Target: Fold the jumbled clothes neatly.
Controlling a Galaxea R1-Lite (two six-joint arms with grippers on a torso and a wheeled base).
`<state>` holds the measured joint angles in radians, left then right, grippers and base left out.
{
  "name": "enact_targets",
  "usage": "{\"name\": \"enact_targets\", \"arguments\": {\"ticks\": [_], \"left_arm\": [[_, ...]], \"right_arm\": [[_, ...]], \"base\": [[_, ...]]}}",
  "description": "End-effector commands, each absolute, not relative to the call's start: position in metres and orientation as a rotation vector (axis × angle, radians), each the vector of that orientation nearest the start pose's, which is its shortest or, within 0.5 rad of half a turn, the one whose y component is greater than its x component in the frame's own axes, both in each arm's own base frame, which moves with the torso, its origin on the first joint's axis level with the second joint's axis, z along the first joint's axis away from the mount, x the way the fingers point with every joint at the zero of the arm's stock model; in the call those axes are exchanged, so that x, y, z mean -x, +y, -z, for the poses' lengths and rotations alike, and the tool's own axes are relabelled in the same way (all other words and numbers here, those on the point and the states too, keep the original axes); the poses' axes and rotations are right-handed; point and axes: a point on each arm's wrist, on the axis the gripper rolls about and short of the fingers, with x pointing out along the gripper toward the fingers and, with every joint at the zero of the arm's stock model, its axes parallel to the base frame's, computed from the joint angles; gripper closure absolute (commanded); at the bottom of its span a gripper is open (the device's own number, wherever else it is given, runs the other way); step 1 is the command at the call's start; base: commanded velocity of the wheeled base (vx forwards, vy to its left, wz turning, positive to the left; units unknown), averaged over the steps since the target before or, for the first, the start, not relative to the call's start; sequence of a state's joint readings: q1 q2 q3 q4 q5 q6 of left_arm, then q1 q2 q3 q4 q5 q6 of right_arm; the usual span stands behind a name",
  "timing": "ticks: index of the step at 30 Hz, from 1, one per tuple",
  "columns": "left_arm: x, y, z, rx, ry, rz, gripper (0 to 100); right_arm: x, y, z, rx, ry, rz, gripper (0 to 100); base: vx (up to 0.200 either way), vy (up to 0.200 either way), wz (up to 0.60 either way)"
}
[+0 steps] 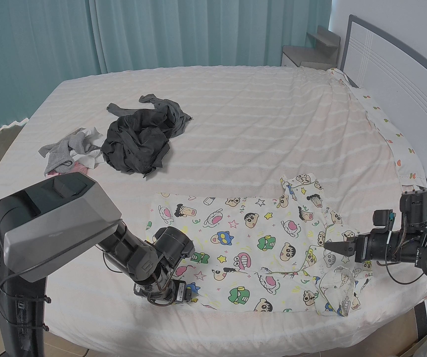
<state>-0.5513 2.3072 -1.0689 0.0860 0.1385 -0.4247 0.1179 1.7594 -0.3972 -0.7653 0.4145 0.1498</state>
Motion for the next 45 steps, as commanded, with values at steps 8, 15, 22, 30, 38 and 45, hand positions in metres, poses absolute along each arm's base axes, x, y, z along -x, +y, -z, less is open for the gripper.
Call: {"name": "enact_targets", "arguments": {"ticks": [8, 15, 22, 30, 38, 45], "left_arm": [[-0.304, -0.183, 0.021, -0.090, 1.297, 0.075, 0], [-0.304, -0.183, 0.022, -0.091, 1.300, 0.074, 0], [-0.303, -0.183, 0.023, -0.093, 1.302, 0.075, 0], [-0.303, -0.183, 0.023, -0.093, 1.302, 0.075, 0], [-0.303, -0.183, 0.023, -0.093, 1.302, 0.073, 0], [-0.303, -0.183, 0.023, -0.093, 1.302, 0.073, 0]], "right_arm": [[-0.253, 0.050, -0.036, -0.280, 0.837, -0.494, 0], [-0.230, 0.053, -0.038, -0.271, 0.870, -0.515, 0], [-0.206, 0.053, -0.034, -0.258, 0.921, -0.528, 0], [-0.190, 0.055, -0.027, -0.252, 0.981, -0.541, 0], [-0.190, 0.054, -0.007, -0.269, 1.089, -0.511, 0], [-0.186, 0.053, 0.000, -0.272, 1.136, -0.501, 0]], "base": [[0.000, 0.000, 0.00], [0.000, 0.000, 0.00], [0.000, 0.000, 0.00], [0.000, 0.000, 0.00], [0.000, 0.000, 0.00], [0.000, 0.000, 0.00]]}}
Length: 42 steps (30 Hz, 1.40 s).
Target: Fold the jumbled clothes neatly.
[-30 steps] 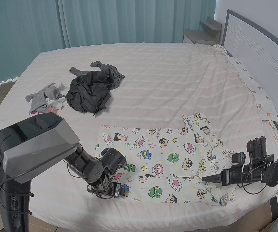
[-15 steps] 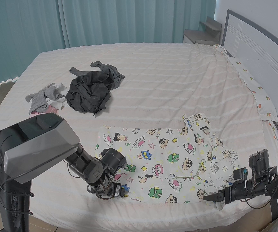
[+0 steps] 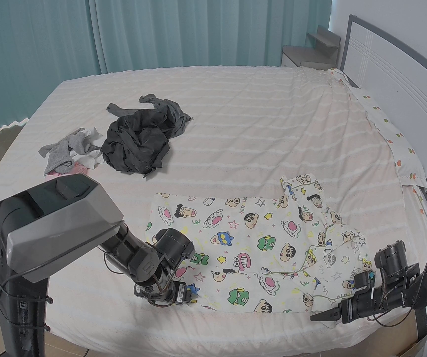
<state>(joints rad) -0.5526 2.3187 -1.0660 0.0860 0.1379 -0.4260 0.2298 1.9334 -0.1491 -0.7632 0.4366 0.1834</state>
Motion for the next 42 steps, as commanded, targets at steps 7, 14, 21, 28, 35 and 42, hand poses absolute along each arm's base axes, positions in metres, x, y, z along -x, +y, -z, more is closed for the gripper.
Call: {"name": "enact_targets", "arguments": {"ticks": [7, 14, 21, 28, 35, 42], "left_arm": [[-0.303, -0.183, 0.023, -0.093, 1.302, 0.073, 0], [-0.303, -0.183, 0.023, -0.093, 1.303, 0.072, 0], [-0.303, -0.183, 0.023, -0.093, 1.303, 0.072, 0], [-0.303, -0.183, 0.023, -0.077, 1.301, 0.063, 0], [-0.304, -0.184, 0.023, -0.074, 1.297, 0.064, 0], [-0.303, -0.184, 0.023, -0.074, 1.299, 0.063, 0]], "right_arm": [[-0.174, 0.050, -0.010, -0.282, 1.108, -0.520, 0], [-0.172, 0.044, -0.033, -0.309, 0.978, -0.537, 0], [-0.184, 0.029, -0.039, -0.368, 0.922, -0.452, 0], [-0.197, 0.035, -0.023, -0.376, 0.998, -0.488, 0], [-0.204, 0.040, 0.001, -0.371, 1.102, -0.471, 0], [-0.199, 0.032, 0.010, -0.371, 1.153, -0.387, 0]], "base": [[0.000, 0.000, 0.00], [0.000, 0.000, 0.00], [0.000, 0.000, 0.00], [0.000, 0.000, 0.00], [0.000, 0.000, 0.00], [0.000, 0.000, 0.00]]}}
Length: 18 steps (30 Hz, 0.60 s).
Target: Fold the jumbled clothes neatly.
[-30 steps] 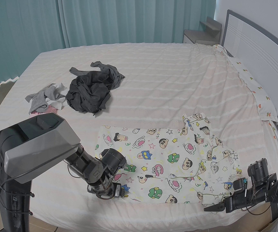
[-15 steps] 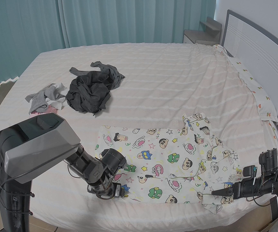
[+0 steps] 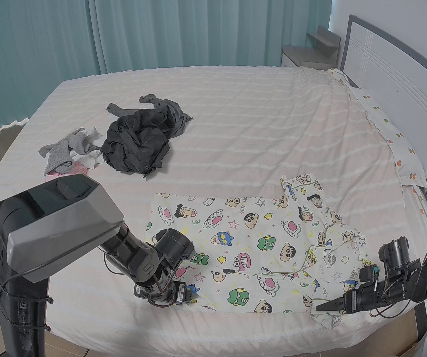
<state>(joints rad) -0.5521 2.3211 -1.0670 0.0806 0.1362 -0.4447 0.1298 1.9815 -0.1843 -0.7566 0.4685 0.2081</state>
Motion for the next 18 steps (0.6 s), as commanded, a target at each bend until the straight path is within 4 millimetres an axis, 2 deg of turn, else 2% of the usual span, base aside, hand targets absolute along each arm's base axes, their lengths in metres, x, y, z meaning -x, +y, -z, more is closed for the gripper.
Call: {"name": "enact_targets", "arguments": {"ticks": [1, 11, 14, 16, 18], "left_arm": [[-0.303, -0.184, 0.023, -0.075, 1.298, 0.062, 0], [-0.303, -0.183, 0.022, -0.062, 1.296, 0.056, 0], [-0.304, -0.183, 0.014, -0.006, 1.295, 0.066, 0], [-0.304, -0.177, -0.017, 0.110, 1.265, 0.108, 0], [-0.300, -0.174, -0.036, 0.159, 1.237, 0.128, 0]], "right_arm": [[-0.197, 0.030, 0.012, -0.370, 1.163, -0.380, 0], [-0.185, 0.026, 0.012, -0.364, 1.182, -0.376, 0], [-0.175, 0.025, 0.002, -0.362, 1.146, -0.395, 0], [-0.168, 0.025, -0.007, -0.355, 1.098, -0.411, 0], [-0.167, 0.024, -0.017, -0.355, 1.038, -0.414, 0]], "base": [[0.000, 0.000, 0.00], [0.000, 0.000, 0.00], [0.000, 0.000, 0.00], [0.000, 0.000, 0.00], [0.000, 0.000, 0.00]]}}
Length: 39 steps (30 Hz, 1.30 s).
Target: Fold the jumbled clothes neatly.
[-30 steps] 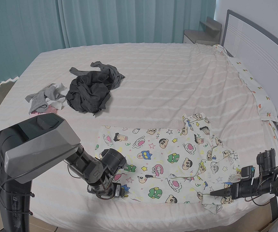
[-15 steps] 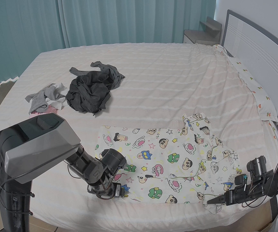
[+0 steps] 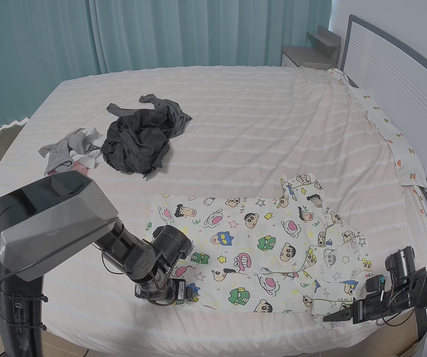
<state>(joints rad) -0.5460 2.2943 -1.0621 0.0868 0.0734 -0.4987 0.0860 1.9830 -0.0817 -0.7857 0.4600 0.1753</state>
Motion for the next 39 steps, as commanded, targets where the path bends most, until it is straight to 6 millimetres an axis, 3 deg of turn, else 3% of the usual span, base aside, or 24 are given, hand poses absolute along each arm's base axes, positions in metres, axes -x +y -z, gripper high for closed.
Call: {"name": "enact_targets", "arguments": {"ticks": [1, 6, 7, 8, 13, 24, 31, 39], "left_arm": [[-0.298, -0.172, -0.045, 0.175, 1.212, 0.136, 0], [-0.288, -0.158, -0.090, 0.268, 1.108, 0.166, 0], [-0.288, -0.158, -0.090, 0.268, 1.108, 0.166, 0], [-0.283, -0.152, -0.108, 0.324, 1.046, 0.199, 0], [-0.276, -0.153, -0.129, 0.491, 0.888, 0.227, 0], [-0.266, -0.155, -0.125, 0.540, 0.916, 0.218, 0], [-0.267, -0.157, -0.126, 0.654, 0.882, 0.188, 0], [-0.267, -0.161, -0.123, 0.654, 0.893, 0.189, 0]], "right_arm": [[-0.167, 0.022, -0.021, -0.359, 1.004, -0.407, 0], [-0.164, 0.016, -0.036, -0.362, 0.913, -0.388, 0], [-0.164, 0.016, -0.036, -0.362, 0.913, -0.388, 0], [-0.161, 0.016, -0.037, -0.360, 0.908, -0.388, 0], [-0.159, 0.016, -0.038, -0.360, 0.908, -0.388, 0], [-0.159, 0.016, -0.038, -0.357, 0.902, -0.387, 0], [-0.160, 0.016, -0.038, -0.356, 0.901, -0.388, 0], [-0.161, 0.016, -0.039, -0.353, 0.899, -0.392, 0]], "base": [[0.000, 0.000, 0.00], [0.000, 0.000, 0.00], [0.000, 0.000, 0.00], [0.000, 0.000, 0.00], [0.000, 0.000, 0.00], [0.164, 0.000, 0.00], [0.000, 0.000, 0.00], [0.000, -0.075, 0.00]]}}
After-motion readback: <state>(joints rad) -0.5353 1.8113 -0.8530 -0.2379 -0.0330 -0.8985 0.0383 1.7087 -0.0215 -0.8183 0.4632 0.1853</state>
